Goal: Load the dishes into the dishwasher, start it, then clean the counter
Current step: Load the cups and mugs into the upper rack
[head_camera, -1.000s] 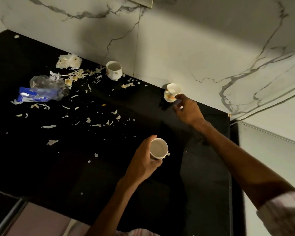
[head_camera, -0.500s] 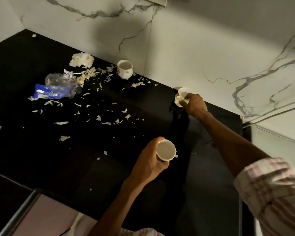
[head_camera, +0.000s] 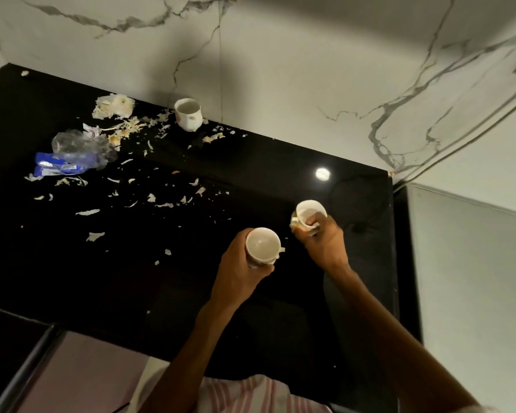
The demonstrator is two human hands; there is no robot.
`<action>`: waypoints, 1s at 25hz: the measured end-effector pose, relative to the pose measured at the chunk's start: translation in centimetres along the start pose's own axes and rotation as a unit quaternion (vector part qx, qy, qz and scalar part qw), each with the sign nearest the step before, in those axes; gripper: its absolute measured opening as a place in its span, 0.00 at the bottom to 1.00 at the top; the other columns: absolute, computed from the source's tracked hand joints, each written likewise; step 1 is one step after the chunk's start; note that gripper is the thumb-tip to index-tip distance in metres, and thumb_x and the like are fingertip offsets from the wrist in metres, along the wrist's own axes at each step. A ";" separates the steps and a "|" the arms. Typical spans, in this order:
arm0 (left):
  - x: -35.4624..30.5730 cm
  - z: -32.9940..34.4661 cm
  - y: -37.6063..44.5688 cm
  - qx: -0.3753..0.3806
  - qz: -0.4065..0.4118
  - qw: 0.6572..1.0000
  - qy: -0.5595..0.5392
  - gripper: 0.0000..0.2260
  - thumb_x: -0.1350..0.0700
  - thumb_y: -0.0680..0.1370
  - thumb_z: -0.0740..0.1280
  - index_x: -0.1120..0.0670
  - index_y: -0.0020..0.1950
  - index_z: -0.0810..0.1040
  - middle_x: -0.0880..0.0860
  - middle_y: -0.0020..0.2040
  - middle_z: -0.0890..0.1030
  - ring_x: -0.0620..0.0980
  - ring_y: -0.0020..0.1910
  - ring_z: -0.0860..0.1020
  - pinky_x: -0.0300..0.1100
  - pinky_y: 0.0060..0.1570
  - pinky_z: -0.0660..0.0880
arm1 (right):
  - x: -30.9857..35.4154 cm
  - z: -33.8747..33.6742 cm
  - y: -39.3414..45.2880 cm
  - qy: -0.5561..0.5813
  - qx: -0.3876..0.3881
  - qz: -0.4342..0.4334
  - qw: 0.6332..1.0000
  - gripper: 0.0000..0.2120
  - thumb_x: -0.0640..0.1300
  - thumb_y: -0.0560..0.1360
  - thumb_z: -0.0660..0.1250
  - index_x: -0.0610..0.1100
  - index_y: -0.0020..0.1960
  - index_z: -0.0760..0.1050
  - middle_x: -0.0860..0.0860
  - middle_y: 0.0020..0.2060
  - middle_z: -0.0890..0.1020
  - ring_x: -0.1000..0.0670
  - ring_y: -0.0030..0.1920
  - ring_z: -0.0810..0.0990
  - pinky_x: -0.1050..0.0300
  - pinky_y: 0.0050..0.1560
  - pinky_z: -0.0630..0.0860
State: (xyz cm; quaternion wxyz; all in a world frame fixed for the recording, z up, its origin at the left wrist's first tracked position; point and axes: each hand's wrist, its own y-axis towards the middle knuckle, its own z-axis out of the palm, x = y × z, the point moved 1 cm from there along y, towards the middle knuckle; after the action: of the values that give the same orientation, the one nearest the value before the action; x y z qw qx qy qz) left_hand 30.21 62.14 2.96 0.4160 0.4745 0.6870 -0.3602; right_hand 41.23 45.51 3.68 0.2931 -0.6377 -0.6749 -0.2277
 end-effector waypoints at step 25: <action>-6.9 6.0 -19.2 -0.013 -0.080 0.956 -0.282 0.27 0.43 0.63 0.73 0.46 0.61 0.75 0.48 0.56 0.82 0.50 0.57 0.80 0.43 0.50 0.79 | -6.4 -12.7 -23.7 0.585 0.071 0.205 0.782 0.34 0.51 0.67 0.75 0.41 0.68 0.69 0.40 0.59 0.80 0.42 0.58 0.81 0.53 0.50 0.81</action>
State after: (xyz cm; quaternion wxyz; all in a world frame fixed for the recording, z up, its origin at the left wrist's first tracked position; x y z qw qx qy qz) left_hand 14.70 48.79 8.84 0.5685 0.2917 0.5821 -0.5029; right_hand 19.08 30.29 10.08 0.7155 -0.4829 -0.2417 -0.4431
